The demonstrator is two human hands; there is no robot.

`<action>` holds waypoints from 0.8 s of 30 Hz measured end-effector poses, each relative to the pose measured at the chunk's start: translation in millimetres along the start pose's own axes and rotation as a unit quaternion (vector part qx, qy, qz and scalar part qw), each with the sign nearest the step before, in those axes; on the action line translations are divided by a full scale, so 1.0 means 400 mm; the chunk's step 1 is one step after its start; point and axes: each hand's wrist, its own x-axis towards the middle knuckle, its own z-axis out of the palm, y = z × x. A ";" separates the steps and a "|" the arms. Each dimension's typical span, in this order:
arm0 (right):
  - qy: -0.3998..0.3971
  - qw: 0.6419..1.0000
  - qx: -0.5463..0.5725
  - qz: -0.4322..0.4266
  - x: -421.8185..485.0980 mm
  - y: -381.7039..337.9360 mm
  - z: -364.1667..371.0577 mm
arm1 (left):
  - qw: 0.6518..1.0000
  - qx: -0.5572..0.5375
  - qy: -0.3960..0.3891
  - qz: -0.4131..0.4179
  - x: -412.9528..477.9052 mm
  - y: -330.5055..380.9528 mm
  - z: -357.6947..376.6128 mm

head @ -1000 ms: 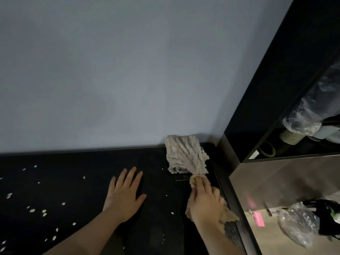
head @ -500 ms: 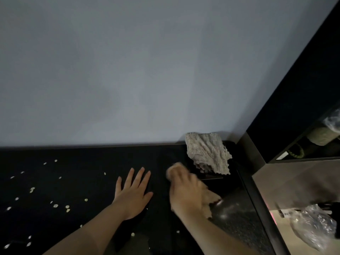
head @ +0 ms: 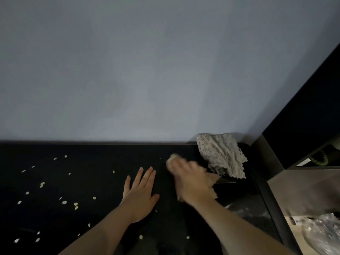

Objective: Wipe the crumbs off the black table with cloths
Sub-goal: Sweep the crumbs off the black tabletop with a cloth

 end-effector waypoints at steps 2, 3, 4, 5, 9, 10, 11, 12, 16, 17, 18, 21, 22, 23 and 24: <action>0.040 0.983 -0.011 0.181 0.056 0.050 -0.004 | 1.000 -0.003 0.015 -0.004 -0.003 0.003 0.008; 0.042 0.967 0.003 0.251 0.090 0.058 0.000 | 1.000 -0.003 0.024 -0.008 -0.004 0.004 0.011; 0.031 0.957 0.020 0.288 0.122 0.056 -0.005 | 0.999 -0.004 0.032 -0.013 -0.003 0.005 0.013; 0.024 0.955 0.034 0.294 0.148 0.047 -0.009 | 0.999 -0.007 0.035 -0.016 -0.002 0.005 0.015; -0.034 0.999 0.000 -0.001 0.116 0.002 -0.004 | 0.999 -0.014 0.036 -0.018 0.002 0.000 0.018; -0.030 0.990 -0.008 -0.136 0.065 -0.007 -0.001 | 0.999 -0.018 0.035 -0.019 0.003 -0.001 0.017; -0.027 0.976 0.008 -0.215 0.017 -0.006 -0.001 | 0.999 -0.023 0.035 -0.019 0.004 -0.001 0.016; -0.026 0.970 0.021 -0.240 -0.004 0.013 -0.002 | 0.999 -0.028 0.034 -0.019 0.004 -0.001 0.013; -0.008 0.997 0.038 0.070 0.084 0.087 -0.003 | 0.998 -0.040 0.034 -0.020 0.001 0.002 0.008; 0.006 0.988 0.054 0.142 0.113 0.079 -0.005 | 0.998 -0.049 0.035 -0.020 0.001 0.002 0.007; 0.011 0.983 0.062 0.170 0.128 0.055 -0.007 | 0.997 -0.064 0.036 -0.022 0.003 0.001 0.006; 0.004 0.998 0.054 -0.045 0.044 -0.022 0.016 | 0.993 -0.107 0.038 -0.032 0.012 -0.008 0.003; -0.001 0.989 0.052 -0.141 -0.015 -0.025 0.016 | 0.992 -0.114 0.035 -0.033 0.014 -0.008 0.002; -0.024 0.977 0.064 -0.202 -0.070 -0.018 0.002 | 0.992 -0.113 0.034 -0.032 0.014 -0.008 0.003; -0.035 0.969 0.043 -0.239 -0.095 0.012 0.001 | 0.993 -0.106 0.033 -0.032 0.013 -0.007 0.003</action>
